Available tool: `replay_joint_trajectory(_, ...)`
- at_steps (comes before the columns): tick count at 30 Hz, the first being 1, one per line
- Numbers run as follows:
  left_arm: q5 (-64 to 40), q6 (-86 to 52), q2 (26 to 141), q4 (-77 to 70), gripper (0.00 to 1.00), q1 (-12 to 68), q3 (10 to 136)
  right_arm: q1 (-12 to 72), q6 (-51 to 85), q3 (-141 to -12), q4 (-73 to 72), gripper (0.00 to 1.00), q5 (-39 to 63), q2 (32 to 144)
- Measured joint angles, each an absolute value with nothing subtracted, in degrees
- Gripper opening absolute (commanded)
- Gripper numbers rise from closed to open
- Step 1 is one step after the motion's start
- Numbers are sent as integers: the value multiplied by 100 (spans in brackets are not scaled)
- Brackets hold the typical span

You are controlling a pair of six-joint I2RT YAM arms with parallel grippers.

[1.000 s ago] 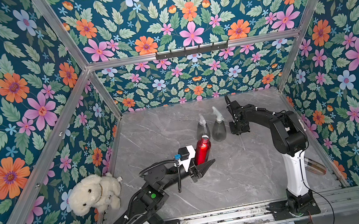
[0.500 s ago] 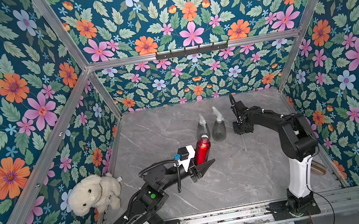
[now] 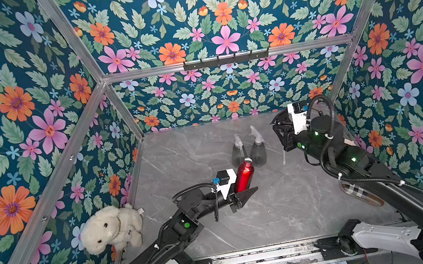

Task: Attach spray nozzles to spray bottles
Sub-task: Pick up the spray nozzle from the center of the board, then insert the spray nozzle into the spray bottle.

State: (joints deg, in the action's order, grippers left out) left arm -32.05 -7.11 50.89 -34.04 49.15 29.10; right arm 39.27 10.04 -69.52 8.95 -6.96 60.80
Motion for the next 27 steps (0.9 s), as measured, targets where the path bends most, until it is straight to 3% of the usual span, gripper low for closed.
replay_joint_trajectory(13, -3509, -856, 5107, -3548, 0, 4915, 2956, 5535, -16, -7054, -1778, 20, 156, 5918)
replay_joint_trajectory(27, -3590, -851, 5028, -3546, 0, 4915, 2985, 5846, -158, -7478, -2060, 18, 451, 6372)
